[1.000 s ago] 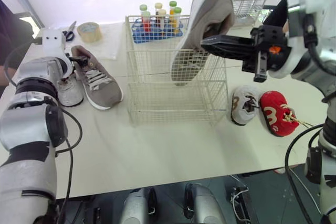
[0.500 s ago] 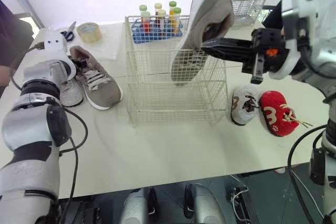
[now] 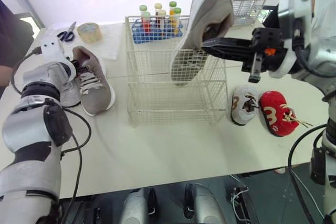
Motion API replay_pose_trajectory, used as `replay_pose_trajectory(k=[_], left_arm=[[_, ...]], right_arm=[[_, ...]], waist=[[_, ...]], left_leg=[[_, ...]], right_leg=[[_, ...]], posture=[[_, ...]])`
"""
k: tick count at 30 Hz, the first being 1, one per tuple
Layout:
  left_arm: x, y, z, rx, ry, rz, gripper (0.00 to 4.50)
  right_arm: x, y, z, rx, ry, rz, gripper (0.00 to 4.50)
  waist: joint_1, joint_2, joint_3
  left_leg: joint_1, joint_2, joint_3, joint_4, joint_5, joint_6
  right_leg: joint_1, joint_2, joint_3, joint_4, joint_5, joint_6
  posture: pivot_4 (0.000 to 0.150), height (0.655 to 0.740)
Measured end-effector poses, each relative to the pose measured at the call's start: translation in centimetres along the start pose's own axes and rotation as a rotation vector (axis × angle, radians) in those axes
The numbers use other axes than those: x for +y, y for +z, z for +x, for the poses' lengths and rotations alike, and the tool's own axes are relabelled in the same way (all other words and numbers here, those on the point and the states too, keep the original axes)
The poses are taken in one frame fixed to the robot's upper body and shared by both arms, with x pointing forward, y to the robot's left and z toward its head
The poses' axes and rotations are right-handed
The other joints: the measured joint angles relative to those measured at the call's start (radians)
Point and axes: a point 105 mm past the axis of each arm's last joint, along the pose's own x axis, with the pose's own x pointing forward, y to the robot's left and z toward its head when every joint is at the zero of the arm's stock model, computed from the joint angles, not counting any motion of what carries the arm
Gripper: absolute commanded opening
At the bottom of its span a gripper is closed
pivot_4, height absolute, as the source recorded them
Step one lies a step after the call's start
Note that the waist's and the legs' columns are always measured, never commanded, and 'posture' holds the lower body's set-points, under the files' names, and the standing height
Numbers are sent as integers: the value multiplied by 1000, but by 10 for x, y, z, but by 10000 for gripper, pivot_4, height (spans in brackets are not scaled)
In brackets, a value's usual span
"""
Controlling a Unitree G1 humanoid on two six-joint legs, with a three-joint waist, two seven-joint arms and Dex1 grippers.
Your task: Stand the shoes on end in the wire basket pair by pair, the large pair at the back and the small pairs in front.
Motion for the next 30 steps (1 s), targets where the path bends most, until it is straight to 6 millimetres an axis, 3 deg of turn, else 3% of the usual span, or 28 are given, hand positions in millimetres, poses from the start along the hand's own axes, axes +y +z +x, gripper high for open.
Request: replay_pose_trajectory(k=[3, 6, 10, 13, 17, 20, 24, 30], left_arm=[[-15, 31, -3, -122, -63, -66, 365], [-41, 88, -19, -324, -176, -112, 365], [-75, 174, -67, -653, -340, -139, 365], [-94, 217, -109, -873, -440, -144, 365], [-118, 239, -146, -1044, -556, -157, 365], [-139, 243, -166, -1147, -628, -162, 365], [-183, 233, -185, -1240, -743, -145, 365], [-231, 206, -197, -1306, -864, -169, 365]], right_arm=[[-1, -1, 0, 4, -5, 3, 0], [-2, -3, 0, 11, -3, 5, 0], [-3, -4, 1, 10, -6, 15, 0], [-4, -4, 1, 6, -12, 18, 0], [-4, -4, 1, 4, -19, 21, 0], [-3, -7, 0, 9, -35, 27, 0], [-3, -7, 0, 7, -47, 35, 0], [1, -6, -5, 9, -77, 31, 0]], waist=[[4, -8, 5], [4, -13, 6], [1, -13, 6], [1, -13, 6], [3, -13, 6], [9, -13, 6], [19, -13, 6], [26, -13, 6]], left_leg=[[-2, 1, 0, 1, 0, 0], [-8, 1, 0, 2, 0, 0], [-12, -2, 0, 1, 0, 1], [-12, -2, 0, 1, 0, 1], [-12, -1, 0, 3, 0, 0], [-12, -2, -1, 4, 0, 1], [-12, -2, -1, 7, 0, 1], [-11, -1, -2, 9, 0, 1]], right_leg=[[0, 0, -1, 0, 0, 0], [-3, 0, -3, -1, 2, 1], [-7, 0, -3, -2, 2, 2], [-7, 0, -3, -2, 2, 3], [-6, 0, -3, -1, 2, 3], [-4, 0, -4, -2, 2, 3], [-4, 0, -4, -2, 3, 3], [-3, 0, -4, -2, 3, 3]], posture=[[1500, 7400], [1500, 7400], [1500, 7400], [1500, 7400], [1500, 7400], [1500, 7400], [1500, 7400], [1500, 7400]])
